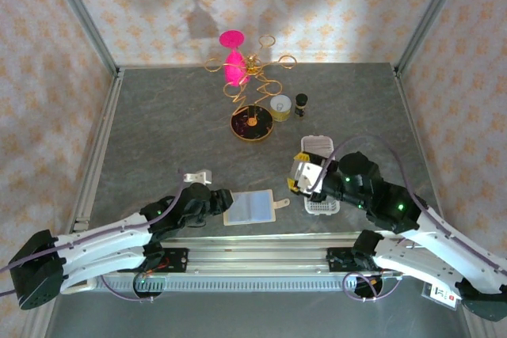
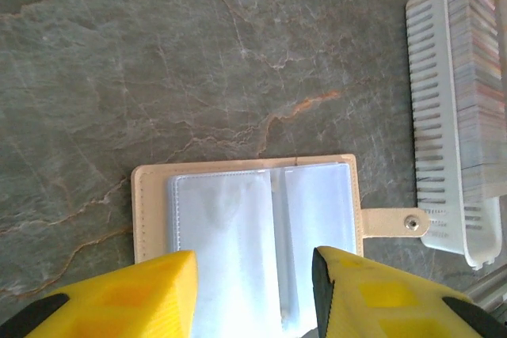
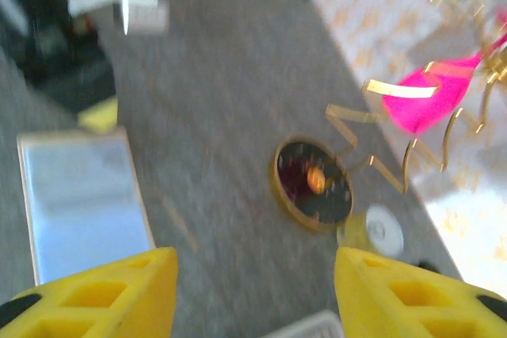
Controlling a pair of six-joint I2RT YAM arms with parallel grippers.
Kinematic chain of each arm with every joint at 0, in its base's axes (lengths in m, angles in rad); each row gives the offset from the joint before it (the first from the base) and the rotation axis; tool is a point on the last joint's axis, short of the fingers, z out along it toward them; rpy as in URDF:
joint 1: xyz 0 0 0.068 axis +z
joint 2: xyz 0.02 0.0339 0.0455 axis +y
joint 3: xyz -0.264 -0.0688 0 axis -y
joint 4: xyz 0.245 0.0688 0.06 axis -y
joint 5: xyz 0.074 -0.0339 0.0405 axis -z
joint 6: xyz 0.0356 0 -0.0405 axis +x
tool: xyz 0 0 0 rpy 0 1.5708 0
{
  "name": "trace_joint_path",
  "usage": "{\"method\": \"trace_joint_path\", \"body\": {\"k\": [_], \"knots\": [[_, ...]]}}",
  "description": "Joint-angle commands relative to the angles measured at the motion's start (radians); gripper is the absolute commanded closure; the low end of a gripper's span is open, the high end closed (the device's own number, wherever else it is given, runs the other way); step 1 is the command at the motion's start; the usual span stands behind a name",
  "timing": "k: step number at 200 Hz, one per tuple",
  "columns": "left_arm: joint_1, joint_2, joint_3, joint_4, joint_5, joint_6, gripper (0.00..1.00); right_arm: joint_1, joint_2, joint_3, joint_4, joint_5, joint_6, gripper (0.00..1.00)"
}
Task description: Put the credit cards into the card holder
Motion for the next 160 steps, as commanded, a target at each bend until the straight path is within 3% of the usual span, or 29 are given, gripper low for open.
{"method": "trace_joint_path", "body": {"k": [1,28,67,125,160], "knots": [[-0.006,0.03,0.011,0.055,0.039,0.019,0.56,0.001,0.005,-0.035,-0.253,0.173,-0.166,0.46],[-0.006,0.059,0.012,0.06,0.059,0.035,0.56,-0.023,-0.024,-0.1,-0.314,0.216,-0.218,0.39],[-0.006,0.086,0.009,0.082,0.076,0.043,0.56,-0.067,-0.031,-0.218,-0.233,0.238,-0.249,0.29],[-0.006,0.09,-0.004,0.082,0.087,0.057,0.57,-0.311,0.08,-0.296,-0.105,0.143,-0.396,0.28],[-0.006,0.083,-0.013,0.084,0.086,0.052,0.56,-0.343,0.14,-0.292,-0.075,0.075,-0.403,0.29]]}}
